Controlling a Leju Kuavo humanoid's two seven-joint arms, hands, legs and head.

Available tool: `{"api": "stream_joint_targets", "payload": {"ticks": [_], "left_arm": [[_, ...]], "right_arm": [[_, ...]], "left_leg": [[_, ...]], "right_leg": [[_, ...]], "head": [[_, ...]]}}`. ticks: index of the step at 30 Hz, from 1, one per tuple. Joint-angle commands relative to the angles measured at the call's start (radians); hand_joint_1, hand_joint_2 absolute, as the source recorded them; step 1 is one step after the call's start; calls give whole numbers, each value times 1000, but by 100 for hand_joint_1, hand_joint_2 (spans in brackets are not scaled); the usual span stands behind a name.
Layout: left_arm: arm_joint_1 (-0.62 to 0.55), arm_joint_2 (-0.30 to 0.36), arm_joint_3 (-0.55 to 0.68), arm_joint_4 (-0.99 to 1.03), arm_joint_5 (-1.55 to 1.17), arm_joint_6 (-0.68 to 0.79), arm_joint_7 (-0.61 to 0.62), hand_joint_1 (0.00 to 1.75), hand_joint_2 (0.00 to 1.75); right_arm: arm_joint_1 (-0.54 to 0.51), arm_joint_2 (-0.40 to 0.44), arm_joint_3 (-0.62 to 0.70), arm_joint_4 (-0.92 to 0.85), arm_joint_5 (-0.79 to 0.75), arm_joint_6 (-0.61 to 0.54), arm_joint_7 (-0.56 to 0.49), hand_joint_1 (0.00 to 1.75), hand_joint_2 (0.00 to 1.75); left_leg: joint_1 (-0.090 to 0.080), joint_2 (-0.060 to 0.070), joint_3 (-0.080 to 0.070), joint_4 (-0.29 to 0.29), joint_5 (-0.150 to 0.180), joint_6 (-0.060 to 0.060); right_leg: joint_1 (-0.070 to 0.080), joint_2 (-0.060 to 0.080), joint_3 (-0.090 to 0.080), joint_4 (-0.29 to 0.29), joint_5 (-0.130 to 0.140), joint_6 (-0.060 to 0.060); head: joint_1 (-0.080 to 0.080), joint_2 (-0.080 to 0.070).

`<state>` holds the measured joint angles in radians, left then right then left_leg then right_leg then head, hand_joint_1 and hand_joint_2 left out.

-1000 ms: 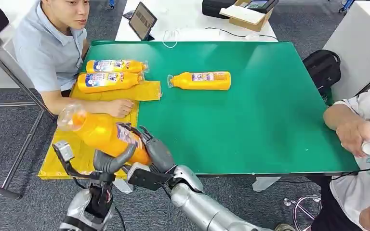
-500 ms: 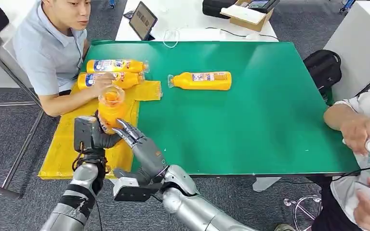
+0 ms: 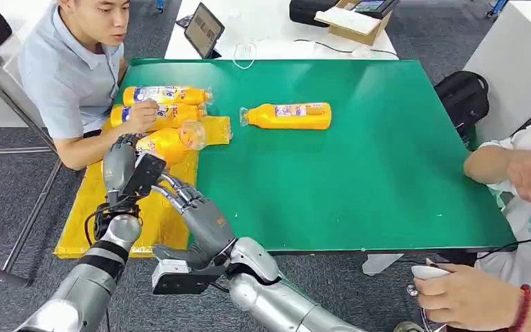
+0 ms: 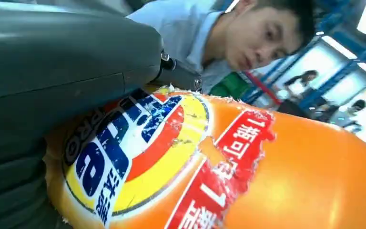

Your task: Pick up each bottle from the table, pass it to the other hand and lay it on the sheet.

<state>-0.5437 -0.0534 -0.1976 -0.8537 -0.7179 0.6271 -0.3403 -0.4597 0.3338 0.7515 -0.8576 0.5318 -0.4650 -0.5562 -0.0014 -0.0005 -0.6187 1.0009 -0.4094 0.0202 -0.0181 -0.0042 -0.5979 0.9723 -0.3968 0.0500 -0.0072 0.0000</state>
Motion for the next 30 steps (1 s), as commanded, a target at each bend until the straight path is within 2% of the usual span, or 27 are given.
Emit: {"api": "stream_joint_targets", "payload": {"ticks": [1,5,6,9,12,17,19,22,25,26,28,30], "left_arm": [[-68,19,-11,147,-6,-2,4,175,175],[-68,19,-11,147,-6,-2,4,175,175],[-105,34,-47,220,-100,-7,82,175,175],[-232,51,-84,440,-216,-113,170,175,175],[-285,50,-144,529,-319,-205,248,175,175],[-293,14,-182,557,-373,-320,294,175,175],[-283,-2,-161,551,-352,-342,286,175,175],[-267,-13,-41,544,-211,-464,203,159,175],[-273,22,-122,557,-321,-445,284,161,175],[-285,35,-174,571,-385,-472,326,161,175],[-293,40,-205,580,-433,-493,371,157,175],[-297,37,-227,589,-463,-536,381,164,175]], "right_arm": [[-34,-26,63,-29,5,5,-12,0,0],[-34,-26,63,-29,5,5,-12,0,0],[-37,-30,77,-36,7,29,-15,0,0],[-10,-59,98,-148,-38,130,-33,0,0],[7,-90,106,-240,-61,183,-31,0,0],[-9,-99,99,-243,-32,183,-17,0,0],[6,-96,85,-257,-60,203,-23,0,0],[44,-139,92,-279,-84,298,19,0,0],[111,-164,42,-297,-129,315,13,0,0],[133,-169,29,-302,-135,320,13,0,175],[156,-172,19,-300,-131,321,12,0,175],[178,-177,13,-297,-126,320,13,0,175]], "left_leg": [[1,0,2,0,-1,-1],[1,-1,3,0,-2,-2],[2,-1,1,0,-1,-1],[2,0,2,2,-2,-2],[2,-3,0,1,-1,-1],[1,-2,1,1,0,0],[2,-2,1,1,-1,0],[2,-2,3,2,-2,-1],[2,-3,3,0,-1,-1],[2,-4,5,-1,-2,-1],[2,-4,3,0,0,-1],[1,-2,2,0,-1,-1]], "right_leg": [[1,0,2,0,-1,-1],[1,-1,3,0,-2,-2],[2,-2,2,-1,-1,-2],[2,0,3,1,-2,-3],[2,-3,1,0,-2,-2],[1,-2,2,0,-1,-1],[2,-2,3,0,-2,-2],[2,-3,4,0,-3,-2],[2,-3,5,-2,-2,-2],[2,-4,7,-2,-3,-2],[2,-3,4,-2,-1,-2],[1,-2,3,-2,-1,-2]], "head": [[0,0],[-1,0],[0,0],[0,0],[0,0],[0,0],[0,0],[0,0],[0,0],[0,0],[0,0],[0,0]]}}
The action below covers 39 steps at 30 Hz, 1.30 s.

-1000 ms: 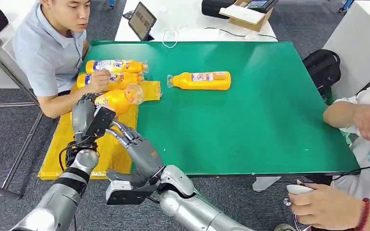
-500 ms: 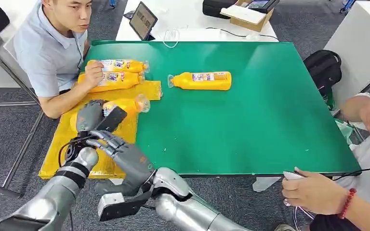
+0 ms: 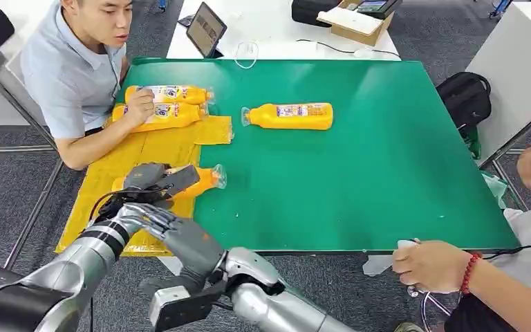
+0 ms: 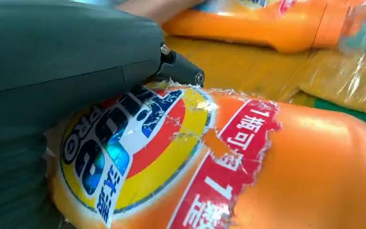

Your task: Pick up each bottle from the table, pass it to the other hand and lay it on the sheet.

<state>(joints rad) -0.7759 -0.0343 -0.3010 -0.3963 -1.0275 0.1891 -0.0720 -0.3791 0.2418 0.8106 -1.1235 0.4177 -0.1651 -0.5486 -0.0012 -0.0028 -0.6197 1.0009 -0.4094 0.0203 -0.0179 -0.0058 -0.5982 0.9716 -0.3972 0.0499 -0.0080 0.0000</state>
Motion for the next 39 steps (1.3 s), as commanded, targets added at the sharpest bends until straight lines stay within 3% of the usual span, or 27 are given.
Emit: {"api": "stream_joint_targets", "payload": {"ticks": [1,2,3,4,5,6,14,16,17,21,24,25,29,30,35,37,39], "left_arm": [[-62,13,-109,133,-140,-121,98,169,175],[-61,9,-90,135,-122,-140,84,168,175],[-58,4,-73,134,-107,-154,74,155,175],[-58,-1,-64,134,-98,-163,69,70,175],[-56,-8,-48,133,-83,-180,53,16,175],[-54,-15,-30,130,-66,-191,41,0,175],[-53,-24,-17,130,-52,-205,32,0,175],[-55,-31,19,127,-8,-243,-19,0,175],[-57,-36,21,118,-2,-246,-40,0,0],[-50,-56,123,82,132,-265,-161,0,0],[-8,-90,270,13,327,-251,-276,0,0],[10,-101,310,-15,394,-265,-295,0,175],[120,-116,330,-210,596,-248,-380,0,175],[155,-115,319,-283,645,-233,-390,0,175],[429,-102,268,-817,1029,-157,-381,0,175],[513,-79,234,-949,1095,-141,-382,0,175],[520,-75,229,-958,1099,-138,-380,0,175]], "right_arm": [[109,-86,-55,-35,-11,15,8,0,175],[116,-88,-62,-37,-10,13,8,0,175],[122,-88,-72,-38,-12,11,10,0,175],[126,-88,-80,-38,-10,1,11,0,0],[128,-88,-90,-31,-7,-7,10,0,0],[128,-88,-97,-23,-3,-12,11,0,0],[127,-90,-103,-15,0,-16,11,0,0],[123,-88,-111,3,3,-25,12,0,0],[120,-85,-120,24,3,-36,6,0,0],[118,-86,-146,72,-1,-61,-22,0,0],[133,-90,-164,76,-15,-87,-57,0,0],[146,-92,-174,67,-25,-92,-62,0,0],[220,-124,-214,-8,-40,-107,-79,0,0],[243,-130,-233,-35,-45,-116,-85,0,175],[368,-173,-351,-251,1,-270,-125,0,175],[385,-189,-401,-328,21,-305,-126,0,175],[385,-191,-406,-335,21,-299,-121,0,175]], "left_leg": [[2,-1,5,0,-2,-1],[1,0,4,-1,-1,-1],[1,-1,6,-1,-1,-1],[1,0,5,-1,-1,-1],[2,0,6,0,-2,-2],[1,1,6,0,-2,-1],[1,0,6,0,-2,-1],[1,0,6,-1,-1,-1],[1,0,5,-1,-1,-1],[1,-1,6,-1,-1,-1],[1,-1,7,0,-2,-1],[1,-1,6,-1,-1,-1],[1,-1,7,-1,-2,-1],[0,-2,6,-1,-1,0],[0,0,6,0,-4,-1],[0,3,5,1,-5,-1],[0,2,1,0,-4,-1]], "right_leg": [[2,-1,6,-1,-2,-2],[1,-1,4,-1,-1,-2],[1,-2,6,-1,-2,-2],[1,0,5,-1,-1,-2],[2,0,6,-1,-2,-3],[2,1,5,-1,-2,-2],[1,0,6,-1,-1,-2],[1,0,6,-1,-1,-2],[1,0,5,-1,-1,-1],[1,-1,7,-1,-1,-2],[2,-1,8,-1,-2,-2],[1,-1,7,-2,-1,-2],[1,-1,8,-2,-2,-2],[0,-2,7,-2,-2,-1],[1,0,6,-1,-3,-2],[0,3,4,0,-3,-2],[0,2,0,0,-1,-1]], "head": [[0,0],[0,0],[0,0],[0,0],[0,0],[0,0],[0,0],[0,0],[0,0],[0,0],[0,0],[0,0],[0,0],[0,0],[1,0],[0,0],[0,0]]}}
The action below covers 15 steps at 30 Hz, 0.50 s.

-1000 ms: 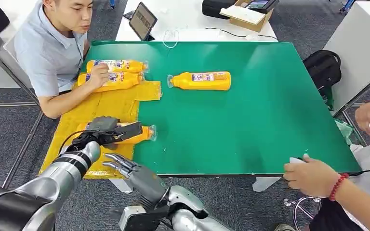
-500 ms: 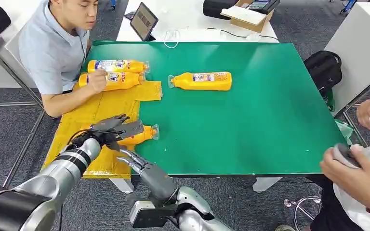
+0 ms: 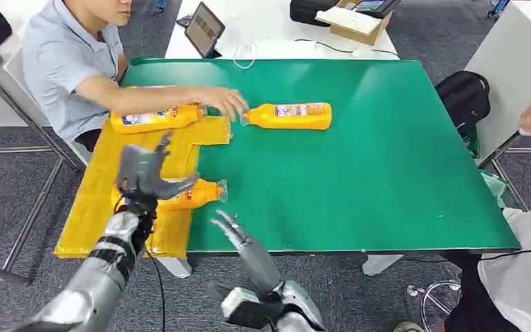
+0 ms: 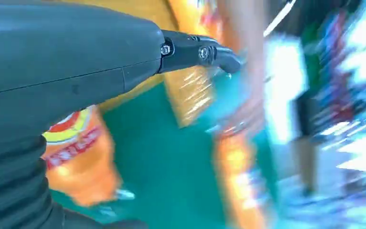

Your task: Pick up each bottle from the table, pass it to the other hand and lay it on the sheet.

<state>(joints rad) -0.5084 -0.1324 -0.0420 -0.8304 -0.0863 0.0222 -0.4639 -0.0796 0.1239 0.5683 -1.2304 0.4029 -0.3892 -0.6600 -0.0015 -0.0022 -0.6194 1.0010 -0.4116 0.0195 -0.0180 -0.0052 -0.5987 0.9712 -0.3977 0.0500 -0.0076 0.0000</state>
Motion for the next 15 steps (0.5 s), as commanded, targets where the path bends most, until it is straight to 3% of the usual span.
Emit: {"api": "stream_joint_targets", "payload": {"ticks": [1,6,7,11,15], "left_arm": [[253,23,-30,-524,158,29,12,0,175],[234,26,-37,-492,166,36,9,0,175],[240,28,-39,-497,185,40,-5,0,175],[353,20,-39,-604,164,180,31,0,175],[512,34,-66,-728,132,214,25,0,175]], "right_arm": [[86,-73,-163,-228,36,-75,-9,0,175],[80,-61,-163,-211,39,-72,-10,0,175],[81,-58,-174,-214,68,-120,-28,0,175],[109,-119,-232,-319,176,-216,-15,0,175],[120,-158,-320,-303,349,-260,101,0,175]], "left_leg": [[0,2,3,1,-3,-1],[1,0,3,1,-3,-1],[1,-1,2,0,-2,-1],[1,1,2,0,-2,0],[0,2,7,-1,-5,0]], "right_leg": [[0,2,2,1,-2,-2],[1,0,3,0,-3,-3],[1,-1,2,0,-2,-2],[1,1,3,-1,-2,-2],[0,2,7,-2,-4,-2]], "head": [[0,0],[0,0],[0,0],[0,0],[0,0]]}}
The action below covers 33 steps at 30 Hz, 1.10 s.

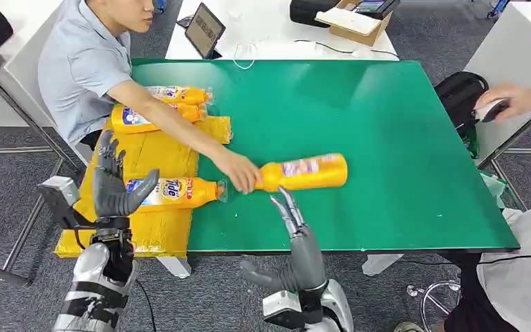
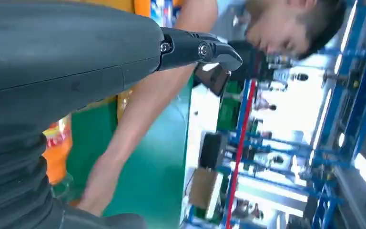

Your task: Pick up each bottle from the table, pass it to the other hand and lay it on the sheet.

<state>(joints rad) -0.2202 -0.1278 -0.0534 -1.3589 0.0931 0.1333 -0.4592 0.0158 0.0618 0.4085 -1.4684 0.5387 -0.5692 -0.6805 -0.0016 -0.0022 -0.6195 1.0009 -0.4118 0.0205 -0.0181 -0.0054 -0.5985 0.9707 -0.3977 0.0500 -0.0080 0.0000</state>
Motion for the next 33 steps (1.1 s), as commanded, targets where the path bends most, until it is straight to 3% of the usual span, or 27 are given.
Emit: {"api": "stream_joint_targets", "payload": {"ticks": [1,4,5,8,10,12,15,22,28,33], "left_arm": [[263,36,-67,-231,-73,94,13,0,175],[331,26,-128,-295,-262,134,-10,0,175],[332,21,-136,-299,-271,140,-7,0,175],[305,23,-196,-286,-331,160,-11,0,175],[263,18,-205,-248,-346,187,-17,0,175],[186,8,-212,-165,-342,212,-16,0,175],[165,7,-217,-142,-357,232,-22,0,175],[175,10,-219,-154,-358,235,-21,0,175],[149,12,-235,-135,-358,231,-22,0,175],[119,11,-247,-111,-352,223,-26,0,175]], "right_arm": [[19,-118,-183,-30,278,-70,167,0,175],[-34,-205,-273,133,362,-24,237,0,175],[-43,-212,-285,155,342,-23,213,0,175],[-155,-244,-273,345,432,42,244,0,175],[-244,-227,-257,445,423,60,237,0,175],[-413,-186,-206,659,410,85,224,0,175],[-520,-131,-167,805,409,123,267,0,175],[-543,-128,-150,873,418,106,286,0,175],[-640,-127,-145,1025,443,83,330,0,175],[-698,-93,-151,1077,427,159,332,0,175]], "left_leg": [[0,1,5,-1,-3,-1],[0,3,6,-1,-4,0],[1,2,10,-2,-6,1],[0,0,4,-1,-4,1],[-2,-2,3,0,-3,2],[-2,6,3,0,-2,1],[-2,4,2,-1,-1,2],[-2,1,2,-1,3,2],[-2,0,1,0,3,3],[-3,2,1,1,2,2]], "right_leg": [[0,1,5,-1,-3,-2],[0,3,6,-2,-2,-1],[1,2,11,-5,-3,-1],[0,-1,5,-4,-2,-1],[-2,-1,5,-3,-3,2],[-1,7,4,-4,1,1],[-2,5,2,-3,3,2],[-2,1,3,-2,3,2],[-2,1,3,-1,3,3],[-2,2,2,0,3,2]], "head": [[0,0],[0,0],[0,0],[0,0],[0,0],[0,0],[0,0],[0,0],[0,0],[0,0]]}}
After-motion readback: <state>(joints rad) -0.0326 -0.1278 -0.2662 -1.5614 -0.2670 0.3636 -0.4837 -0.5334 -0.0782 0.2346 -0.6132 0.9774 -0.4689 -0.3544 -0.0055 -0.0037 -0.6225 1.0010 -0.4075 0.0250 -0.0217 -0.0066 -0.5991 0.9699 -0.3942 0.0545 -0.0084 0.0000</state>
